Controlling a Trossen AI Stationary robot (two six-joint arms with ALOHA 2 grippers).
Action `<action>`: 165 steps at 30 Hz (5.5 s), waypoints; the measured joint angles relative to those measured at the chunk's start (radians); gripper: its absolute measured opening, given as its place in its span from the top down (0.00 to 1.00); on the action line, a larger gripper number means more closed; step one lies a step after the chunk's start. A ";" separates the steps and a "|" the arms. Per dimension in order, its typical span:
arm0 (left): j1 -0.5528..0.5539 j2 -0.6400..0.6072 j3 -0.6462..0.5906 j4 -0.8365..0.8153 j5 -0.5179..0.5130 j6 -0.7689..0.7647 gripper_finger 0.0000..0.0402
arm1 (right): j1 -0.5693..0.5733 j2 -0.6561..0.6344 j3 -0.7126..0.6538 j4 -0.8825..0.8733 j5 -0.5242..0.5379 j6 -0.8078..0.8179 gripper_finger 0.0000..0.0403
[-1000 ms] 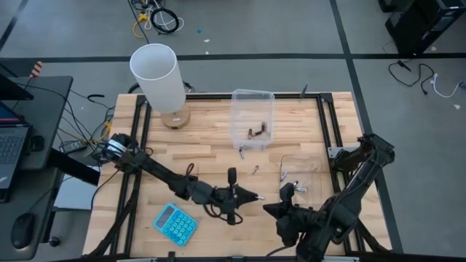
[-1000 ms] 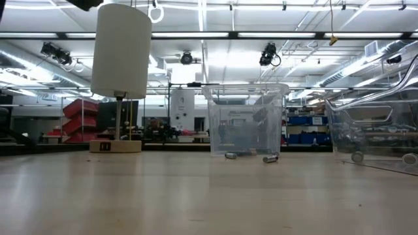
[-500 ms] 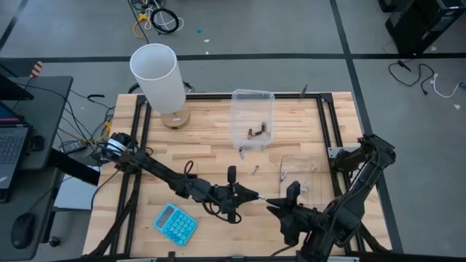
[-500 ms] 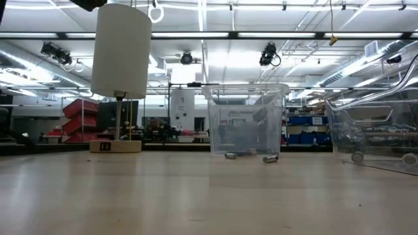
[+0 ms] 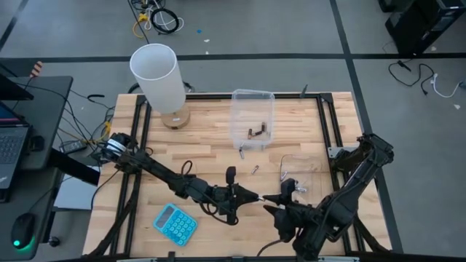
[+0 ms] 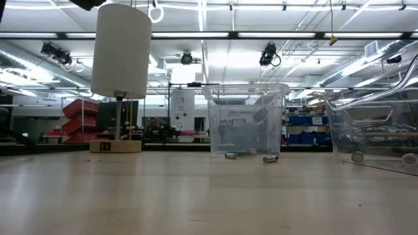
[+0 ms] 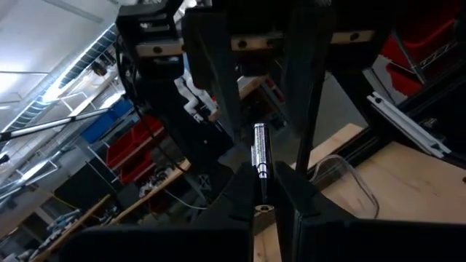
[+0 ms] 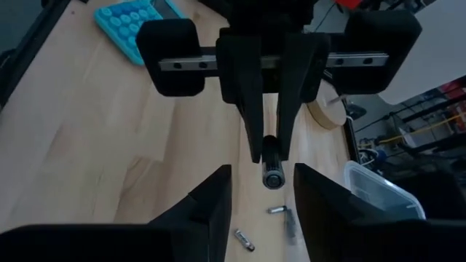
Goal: Sort batteries
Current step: Put the silver battery into the bottom transparent bin
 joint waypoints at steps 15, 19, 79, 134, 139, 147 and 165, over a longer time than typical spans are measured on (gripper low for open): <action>0.000 0.000 0.000 0.004 0.000 0.002 0.96 | -0.035 0.000 0.000 0.011 -0.026 -0.046 0.76; 0.000 0.000 0.000 0.006 0.000 0.002 0.96 | -0.035 0.000 0.000 0.011 -0.029 -0.057 0.86; -0.074 0.001 0.000 -0.199 -0.882 -0.113 0.73 | -0.204 -0.497 -0.495 -0.284 -0.482 0.553 0.95; -0.075 0.001 0.000 -0.218 -0.972 -0.179 0.73 | -0.366 -0.433 -0.895 0.012 -0.860 0.628 0.80; -0.075 0.001 0.000 -0.218 -0.972 -0.182 0.73 | -0.366 -0.433 -0.895 0.015 -0.855 0.628 0.80; -0.075 0.001 0.000 -0.268 -0.961 -0.239 0.73 | -0.366 -0.433 -0.895 0.018 -0.855 0.629 0.76; -0.075 0.000 0.000 -0.318 -0.848 -0.351 0.73 | -0.366 -0.433 -0.895 0.018 -0.855 0.704 0.70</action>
